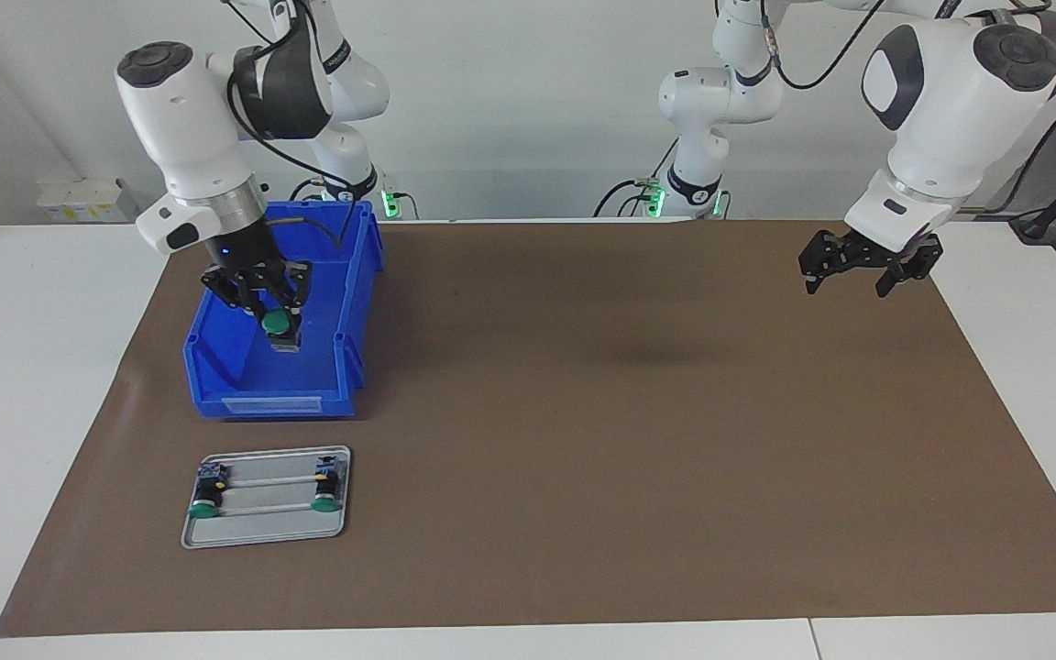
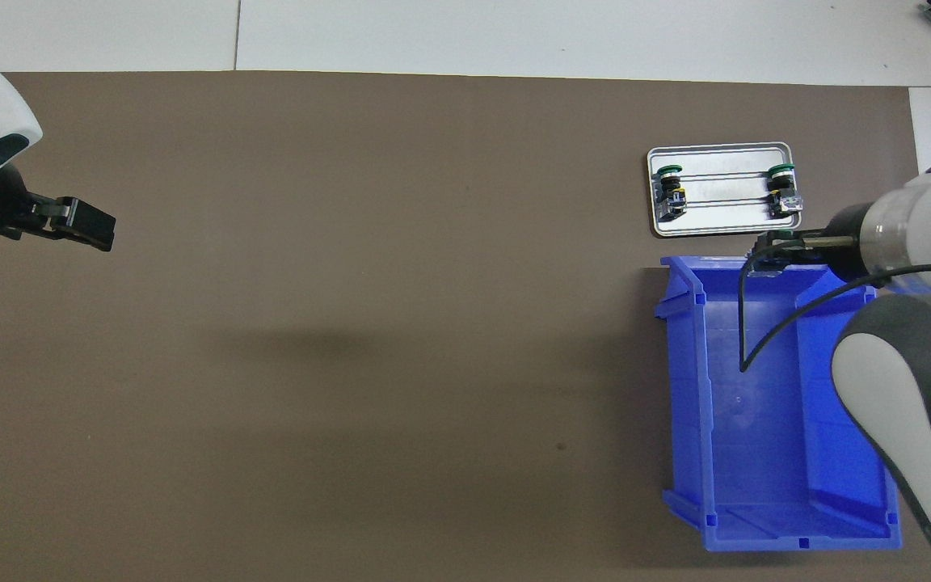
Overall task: Place and press button with both arms
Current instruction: 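Lift the button and carry it over the blue bin, then lower the button into the blue bin and open the right gripper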
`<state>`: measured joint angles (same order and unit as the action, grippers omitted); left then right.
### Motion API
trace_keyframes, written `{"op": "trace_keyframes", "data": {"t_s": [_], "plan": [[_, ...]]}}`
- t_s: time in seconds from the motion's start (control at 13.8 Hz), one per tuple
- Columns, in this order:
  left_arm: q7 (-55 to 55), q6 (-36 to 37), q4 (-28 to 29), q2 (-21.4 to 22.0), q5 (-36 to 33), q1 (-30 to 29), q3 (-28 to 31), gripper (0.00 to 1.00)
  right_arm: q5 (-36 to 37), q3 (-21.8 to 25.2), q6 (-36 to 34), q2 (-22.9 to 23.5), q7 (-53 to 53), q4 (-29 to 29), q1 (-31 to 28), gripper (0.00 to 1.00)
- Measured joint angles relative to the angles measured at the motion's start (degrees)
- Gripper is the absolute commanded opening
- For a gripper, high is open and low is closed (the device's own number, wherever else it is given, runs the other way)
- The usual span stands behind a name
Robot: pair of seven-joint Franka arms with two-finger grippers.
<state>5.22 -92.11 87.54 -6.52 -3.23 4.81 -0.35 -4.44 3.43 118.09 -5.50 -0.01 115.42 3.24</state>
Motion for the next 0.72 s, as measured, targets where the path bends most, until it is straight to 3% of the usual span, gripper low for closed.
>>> {"op": "trace_keyframes", "data": {"t_s": [0.36,0.72], "plan": [[-0.37,-3.76,4.43,1.26,0.0,0.0,-0.12,1.0,-2.31,-0.03,10.39,-7.2,-6.28,17.3,-3.36,0.0],[-0.53,-4.33,5.96,2.24,0.21,0.0,-0.2,1.0,-7.18,-0.03,21.92,-7.98,-10.68,27.12,-3.37,0.0]]}}
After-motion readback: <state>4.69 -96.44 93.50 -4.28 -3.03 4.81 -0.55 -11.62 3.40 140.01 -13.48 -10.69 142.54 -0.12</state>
